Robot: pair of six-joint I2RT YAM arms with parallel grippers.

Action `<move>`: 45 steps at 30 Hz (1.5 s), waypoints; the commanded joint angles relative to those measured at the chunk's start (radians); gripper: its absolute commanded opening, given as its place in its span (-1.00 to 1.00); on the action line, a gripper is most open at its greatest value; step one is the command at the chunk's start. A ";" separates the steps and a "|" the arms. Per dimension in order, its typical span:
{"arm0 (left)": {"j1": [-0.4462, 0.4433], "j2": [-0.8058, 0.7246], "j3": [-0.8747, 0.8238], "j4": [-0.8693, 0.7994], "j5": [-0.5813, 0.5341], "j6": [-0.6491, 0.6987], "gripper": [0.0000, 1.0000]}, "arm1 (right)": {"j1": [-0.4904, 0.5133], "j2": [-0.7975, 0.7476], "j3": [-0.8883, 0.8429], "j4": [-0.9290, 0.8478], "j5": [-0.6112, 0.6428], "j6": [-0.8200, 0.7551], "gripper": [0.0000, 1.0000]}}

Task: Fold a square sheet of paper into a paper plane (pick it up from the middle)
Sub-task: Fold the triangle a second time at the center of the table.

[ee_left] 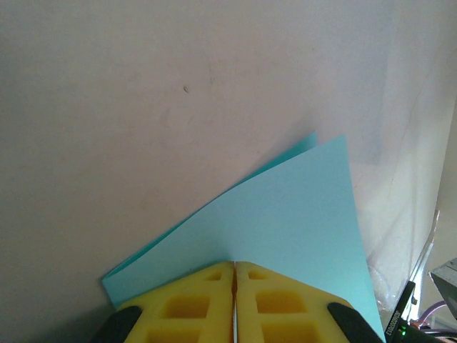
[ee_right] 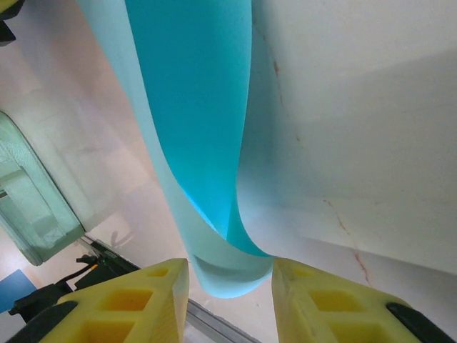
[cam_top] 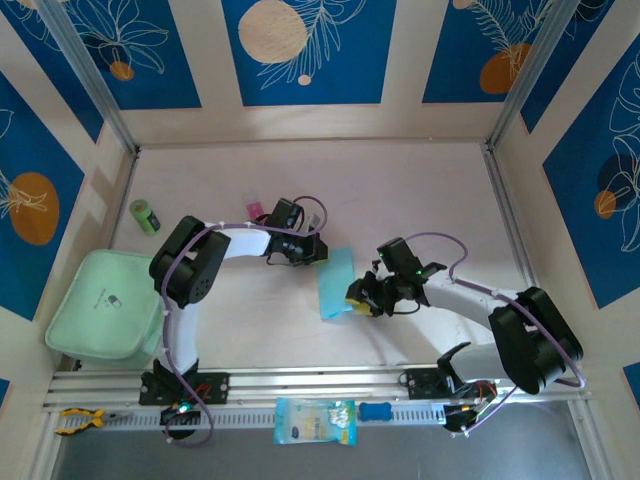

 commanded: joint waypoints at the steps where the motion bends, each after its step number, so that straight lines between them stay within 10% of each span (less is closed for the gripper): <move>1: 0.008 0.028 -0.028 -0.099 -0.031 0.001 -0.81 | 0.008 -0.015 0.034 -0.044 -0.006 -0.003 -0.30; 45: 0.007 0.021 -0.029 -0.097 -0.025 -0.001 -0.80 | -0.077 0.190 0.118 0.171 -0.149 -0.205 0.06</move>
